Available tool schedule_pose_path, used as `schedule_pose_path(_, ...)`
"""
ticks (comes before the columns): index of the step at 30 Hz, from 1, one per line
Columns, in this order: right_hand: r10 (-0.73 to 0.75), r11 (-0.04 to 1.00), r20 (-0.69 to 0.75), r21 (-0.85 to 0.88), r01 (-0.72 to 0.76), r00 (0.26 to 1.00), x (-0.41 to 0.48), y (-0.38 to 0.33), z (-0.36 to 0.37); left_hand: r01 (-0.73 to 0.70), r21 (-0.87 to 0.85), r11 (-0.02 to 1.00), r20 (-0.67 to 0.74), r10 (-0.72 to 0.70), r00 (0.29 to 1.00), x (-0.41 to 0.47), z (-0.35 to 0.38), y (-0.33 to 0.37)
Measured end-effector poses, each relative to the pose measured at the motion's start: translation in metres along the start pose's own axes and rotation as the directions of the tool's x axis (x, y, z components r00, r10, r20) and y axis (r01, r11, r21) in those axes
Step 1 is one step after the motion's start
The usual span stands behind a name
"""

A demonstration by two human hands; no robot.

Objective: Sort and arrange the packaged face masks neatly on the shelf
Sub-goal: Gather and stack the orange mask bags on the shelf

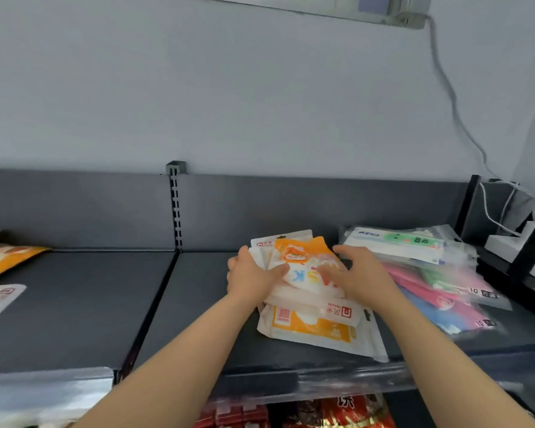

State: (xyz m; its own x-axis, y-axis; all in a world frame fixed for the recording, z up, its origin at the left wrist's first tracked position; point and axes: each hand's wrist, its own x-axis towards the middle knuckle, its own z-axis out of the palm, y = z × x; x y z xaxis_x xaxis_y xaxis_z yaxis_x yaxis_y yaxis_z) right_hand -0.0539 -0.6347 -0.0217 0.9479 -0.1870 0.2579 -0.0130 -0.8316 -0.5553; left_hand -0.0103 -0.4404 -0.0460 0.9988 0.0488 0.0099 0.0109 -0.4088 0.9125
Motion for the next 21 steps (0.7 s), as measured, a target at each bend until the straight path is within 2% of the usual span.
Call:
schedule_pose_path(2, -0.038, 0.998, -0.011, -0.059, 0.037, 0.999, 0.001, -0.012, 0.002, -0.037, 0.011, 0.999, -0.016, 0.037, 0.999, -0.007, -0.008, 0.001)
schedule_pose_path(7, -0.181, 0.983, -0.05, -0.046, 0.178, 0.982, 0.001, -0.059, 0.031, -0.147, 0.056, 0.987, -0.025, 0.149, 0.989, -0.027, -0.039, -0.012)
schedule_pose_path(12, -0.288, 0.955, 0.008, 0.08, 0.287, 0.957, -0.004, -0.101, 0.069, -0.106, 0.053, 0.993, -0.038, 0.108, 0.993, -0.042, -0.074, -0.034)
schedule_pose_path(16, -0.358, 0.923, 0.055, 0.17, 0.345, 0.932, -0.003, -0.138, 0.091, -0.077, -0.026, 0.997, -0.143, 0.072, 0.987, -0.048, -0.122, -0.044)
schedule_pose_path(21, -0.435, 0.875, 0.148, 0.305, 0.377, 0.888, -0.014, -0.198, 0.131, -0.057, -0.046, 0.997, -0.331, 0.039, 0.943, -0.063, -0.202, -0.074)
